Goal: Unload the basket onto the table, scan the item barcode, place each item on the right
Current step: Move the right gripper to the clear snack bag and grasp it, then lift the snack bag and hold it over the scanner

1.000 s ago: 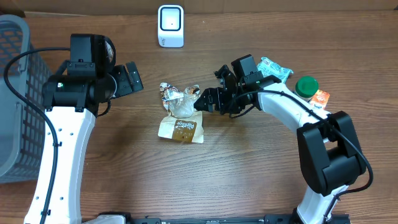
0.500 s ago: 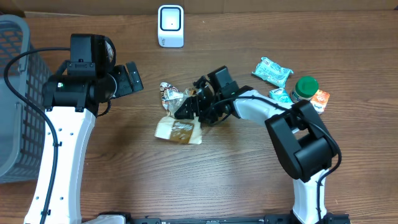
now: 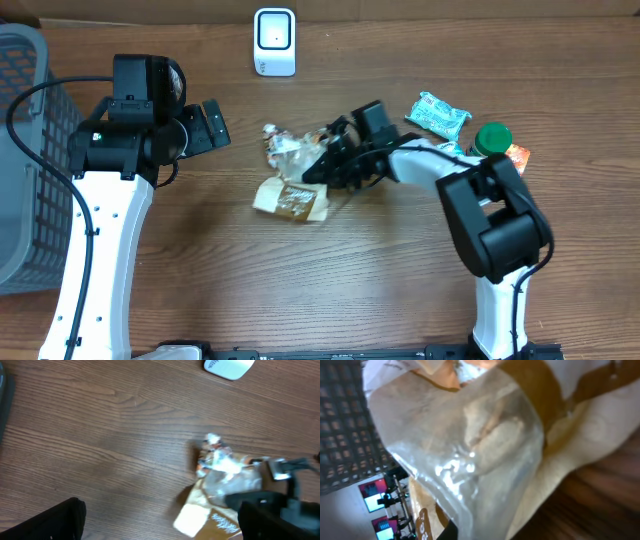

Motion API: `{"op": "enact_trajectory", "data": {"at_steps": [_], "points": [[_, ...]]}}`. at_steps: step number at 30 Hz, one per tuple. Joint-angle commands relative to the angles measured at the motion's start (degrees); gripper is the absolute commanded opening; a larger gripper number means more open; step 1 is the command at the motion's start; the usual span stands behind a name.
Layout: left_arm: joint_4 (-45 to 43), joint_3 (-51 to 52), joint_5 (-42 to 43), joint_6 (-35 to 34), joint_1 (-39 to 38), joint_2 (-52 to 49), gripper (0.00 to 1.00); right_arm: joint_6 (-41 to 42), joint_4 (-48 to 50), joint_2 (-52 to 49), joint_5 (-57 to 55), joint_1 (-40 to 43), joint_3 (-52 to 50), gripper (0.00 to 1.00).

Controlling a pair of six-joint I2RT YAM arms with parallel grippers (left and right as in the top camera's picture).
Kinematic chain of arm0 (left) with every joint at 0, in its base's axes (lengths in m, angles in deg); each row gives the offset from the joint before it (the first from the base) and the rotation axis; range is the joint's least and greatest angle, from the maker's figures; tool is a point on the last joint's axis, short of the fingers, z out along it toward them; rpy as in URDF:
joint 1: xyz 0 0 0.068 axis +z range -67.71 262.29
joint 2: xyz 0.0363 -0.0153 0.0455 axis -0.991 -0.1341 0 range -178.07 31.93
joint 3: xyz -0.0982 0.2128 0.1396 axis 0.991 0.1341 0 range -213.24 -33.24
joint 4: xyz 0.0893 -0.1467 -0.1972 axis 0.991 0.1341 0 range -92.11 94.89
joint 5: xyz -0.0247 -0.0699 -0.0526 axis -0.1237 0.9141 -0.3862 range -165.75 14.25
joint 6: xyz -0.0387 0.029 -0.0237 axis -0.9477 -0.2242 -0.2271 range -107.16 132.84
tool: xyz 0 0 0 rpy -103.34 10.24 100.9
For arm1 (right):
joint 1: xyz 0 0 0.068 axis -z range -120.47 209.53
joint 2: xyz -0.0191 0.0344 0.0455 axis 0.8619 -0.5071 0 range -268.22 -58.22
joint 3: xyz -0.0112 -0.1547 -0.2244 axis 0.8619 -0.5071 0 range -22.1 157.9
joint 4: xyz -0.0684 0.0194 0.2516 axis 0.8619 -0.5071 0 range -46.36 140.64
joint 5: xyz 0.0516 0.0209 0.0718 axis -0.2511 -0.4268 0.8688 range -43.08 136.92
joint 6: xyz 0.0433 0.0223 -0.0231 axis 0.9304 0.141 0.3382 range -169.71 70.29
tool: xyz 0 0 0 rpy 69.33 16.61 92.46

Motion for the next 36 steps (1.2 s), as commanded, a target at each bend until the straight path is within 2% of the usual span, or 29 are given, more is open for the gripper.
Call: {"op": "enact_trajectory", "data": {"at_steps": [1,8,12,17,23,27,30,36], "points": [[-0.02,-0.85,-0.37,1.29,0.22,0.00,1.00,-5.18,-1.18,8.98,4.63,2.64,0.09,0.04],[0.00,-0.85,-0.37,1.29,0.22,-0.04,1.00,-12.02,-10.05,25.83,4.28,4.85,0.09,0.04],[0.00,-0.85,-0.37,1.29,0.22,-0.04,1.00,-12.70,-16.59,32.35,0.76,4.09,0.07,0.04],[0.00,-0.85,-0.37,1.29,0.22,-0.04,1.00,-13.70,-22.10,37.00,0.31,3.39,0.07,0.04],[0.00,-0.85,-0.37,1.29,0.22,-0.04,1.00,-12.87,-23.85,39.58,0.04,3.39,0.09,0.04],[0.00,-0.85,-0.37,1.29,0.22,-0.04,0.99,-10.16,-25.09,39.19,-5.97,3.39,1.25,0.04],[0.00,-0.85,-0.37,1.29,0.22,-0.04,1.00,-12.04,-30.47,37.24,-12.00,3.26,7.15,0.04],[0.00,-0.85,-0.37,1.29,0.22,-0.04,1.00,-19.98,-44.85,26.16,-34.97,-1.05,31.36,0.04]]}}
